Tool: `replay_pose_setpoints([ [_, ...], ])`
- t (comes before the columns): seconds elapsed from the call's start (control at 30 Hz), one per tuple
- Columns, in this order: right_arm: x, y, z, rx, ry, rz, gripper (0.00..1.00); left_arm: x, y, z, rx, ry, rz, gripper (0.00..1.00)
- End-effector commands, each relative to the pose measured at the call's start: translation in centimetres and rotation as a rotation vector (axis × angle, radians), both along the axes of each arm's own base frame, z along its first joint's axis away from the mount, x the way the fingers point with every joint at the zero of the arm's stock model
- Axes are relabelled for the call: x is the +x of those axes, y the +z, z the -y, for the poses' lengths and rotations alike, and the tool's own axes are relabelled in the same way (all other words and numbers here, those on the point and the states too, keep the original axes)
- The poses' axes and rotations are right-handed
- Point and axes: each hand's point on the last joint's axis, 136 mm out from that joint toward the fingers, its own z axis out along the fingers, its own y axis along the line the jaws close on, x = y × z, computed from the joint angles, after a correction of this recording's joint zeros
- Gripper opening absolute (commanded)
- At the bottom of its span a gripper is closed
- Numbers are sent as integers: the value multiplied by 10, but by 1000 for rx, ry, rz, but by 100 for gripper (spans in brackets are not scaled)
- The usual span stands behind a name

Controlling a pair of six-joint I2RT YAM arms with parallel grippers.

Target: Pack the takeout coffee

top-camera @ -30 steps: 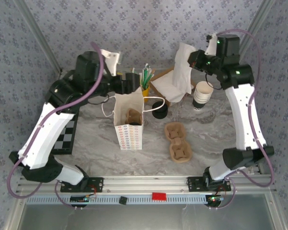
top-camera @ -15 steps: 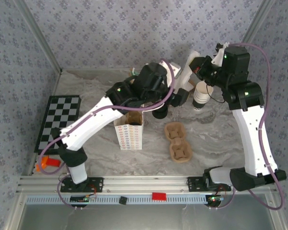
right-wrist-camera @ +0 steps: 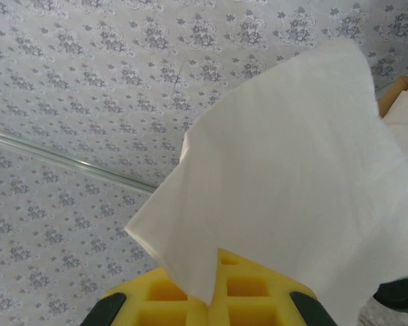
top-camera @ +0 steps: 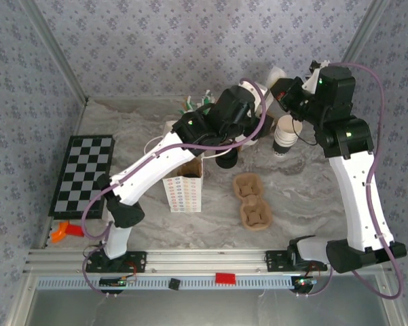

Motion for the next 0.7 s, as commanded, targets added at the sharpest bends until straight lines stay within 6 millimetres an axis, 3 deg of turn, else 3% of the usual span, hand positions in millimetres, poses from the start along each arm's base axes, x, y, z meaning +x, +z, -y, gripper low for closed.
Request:
replay_pose_setpoints([
  [0.0,-3,11,5,24,-14,36,0,2,9,-6,-5,36,15,49],
  [0.2,-4,5,11,16,-25,31,0,7,16,-13,-3,61,38,15],
  [0.33,-13,5,15,-10,-15,45,14,14,24,-31,28,75,45,0],
  [0.67,-53,13,25,-228,96,185,42,4,52,-79,121,-71,119,0],
])
